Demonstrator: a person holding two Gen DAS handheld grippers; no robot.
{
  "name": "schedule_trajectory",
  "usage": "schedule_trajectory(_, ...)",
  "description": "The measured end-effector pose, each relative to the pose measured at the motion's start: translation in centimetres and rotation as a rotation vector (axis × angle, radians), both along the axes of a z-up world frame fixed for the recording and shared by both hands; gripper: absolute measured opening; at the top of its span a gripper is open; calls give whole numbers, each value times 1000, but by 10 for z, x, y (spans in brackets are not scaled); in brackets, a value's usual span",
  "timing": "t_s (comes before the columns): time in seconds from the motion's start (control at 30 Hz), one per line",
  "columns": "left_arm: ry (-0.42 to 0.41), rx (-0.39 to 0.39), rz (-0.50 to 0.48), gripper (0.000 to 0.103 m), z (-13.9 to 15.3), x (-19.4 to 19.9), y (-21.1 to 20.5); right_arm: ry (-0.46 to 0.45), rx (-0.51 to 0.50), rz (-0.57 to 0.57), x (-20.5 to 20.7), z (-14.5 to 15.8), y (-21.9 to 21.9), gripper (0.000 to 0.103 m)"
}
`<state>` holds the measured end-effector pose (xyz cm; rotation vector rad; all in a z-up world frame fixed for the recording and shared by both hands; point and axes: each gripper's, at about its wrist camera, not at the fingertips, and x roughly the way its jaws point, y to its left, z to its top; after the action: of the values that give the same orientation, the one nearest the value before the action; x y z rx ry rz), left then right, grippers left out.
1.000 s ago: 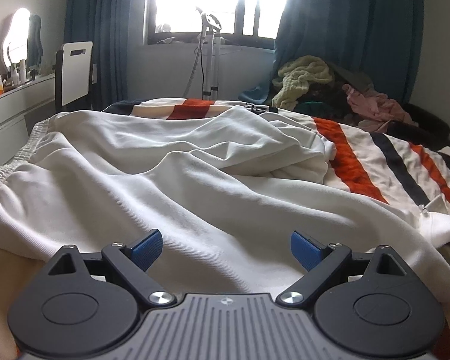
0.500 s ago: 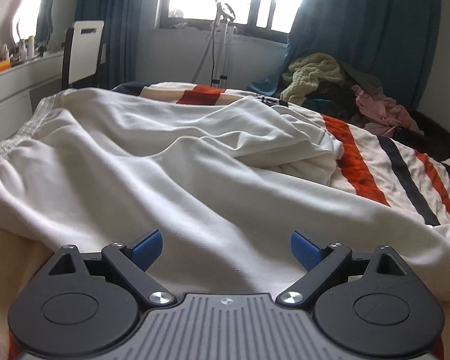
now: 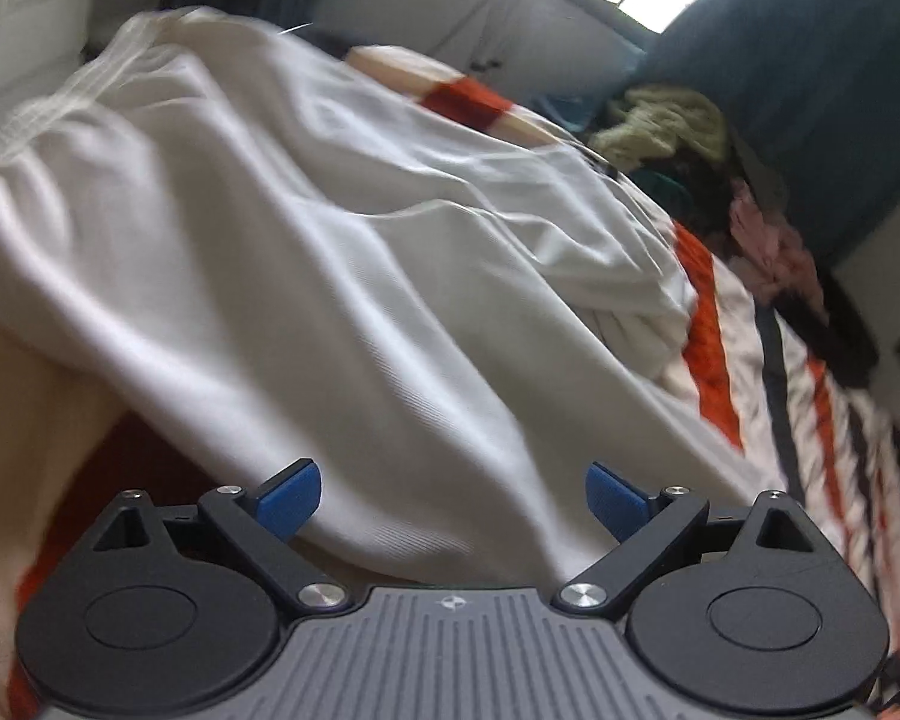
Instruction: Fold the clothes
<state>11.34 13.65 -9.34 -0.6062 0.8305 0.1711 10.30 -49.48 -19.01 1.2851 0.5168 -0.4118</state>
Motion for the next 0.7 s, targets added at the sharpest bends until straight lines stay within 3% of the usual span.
schedule_trajectory(0.1,6,-56,65,96,6,-8,37,-20,83,57,3,-3,-5,19)
schedule_trajectory(0.23,-23,-113,125,100,9,-28,79,-17,79,165,7,3,-8,44)
schedule_trajectory(0.27,-24,-122,139,100,7,-33,88,-14,77,177,8,3,-8,46)
schedule_trajectory(0.43,5,-309,336,100,-15,-53,129,9,89,167,12,-7,-10,46)
schedule_trajectory(0.5,-12,-350,396,100,-21,-53,140,18,93,163,13,-11,-10,47)
schedule_trajectory(0.63,-20,-359,533,95,-32,-47,163,29,93,149,16,-17,-12,44)
schedule_trajectory(0.7,-40,-420,619,95,-43,-48,177,30,84,137,17,-18,-14,37)
